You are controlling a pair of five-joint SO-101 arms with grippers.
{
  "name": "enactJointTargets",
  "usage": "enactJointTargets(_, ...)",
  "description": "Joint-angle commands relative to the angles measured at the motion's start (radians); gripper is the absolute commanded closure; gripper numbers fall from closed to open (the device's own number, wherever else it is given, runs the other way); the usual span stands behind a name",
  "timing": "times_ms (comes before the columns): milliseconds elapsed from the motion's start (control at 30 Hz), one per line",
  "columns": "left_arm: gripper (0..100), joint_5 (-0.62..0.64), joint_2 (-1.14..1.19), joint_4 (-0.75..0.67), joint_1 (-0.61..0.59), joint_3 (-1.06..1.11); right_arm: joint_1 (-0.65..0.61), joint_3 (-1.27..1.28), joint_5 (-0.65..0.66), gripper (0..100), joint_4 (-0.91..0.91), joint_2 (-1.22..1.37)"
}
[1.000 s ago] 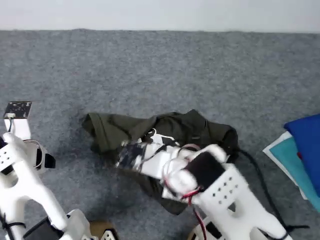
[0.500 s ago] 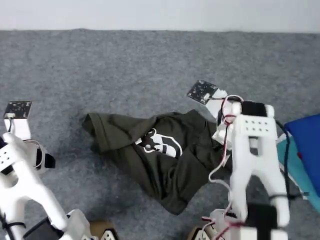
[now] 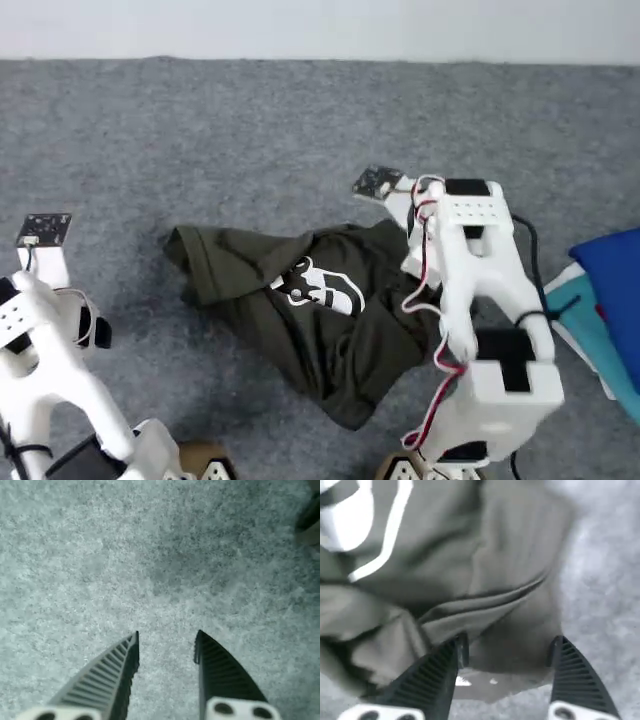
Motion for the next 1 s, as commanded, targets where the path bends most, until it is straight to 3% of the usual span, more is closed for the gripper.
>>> enactJointTargets(0,84,-0.011,-0.014,-0.009,-0.002,-0.005,-0.012,-0.146,-0.068,74.0,0.001,0.074)
enactJointTargets(233,84,-0.011,-0.014,-0.009,-0.003,-0.007,-0.116,-0.244,-0.084,74.3,0.153,0.228)
enactJointTargets(400,84,-0.011,-0.014,-0.009,-0.003,-0.007,-0.193,-0.244,-0.086,74.7,0.160,0.242)
enactJointTargets(467,84,-0.011,-0.014,-0.009,-0.003,-0.007,-0.183,-0.241,-0.087,79.0,0.128,0.245)
enactJointTargets(600,84,-0.011,-0.014,-0.009,-0.005,-0.007,-0.127,-0.244,-0.140,99.1,0.062,0.242)
enactJointTargets(967,84,-0.011,-0.014,-0.009,-0.005,-0.010,0.028,-0.399,-0.157,98.9,0.058,0.236)
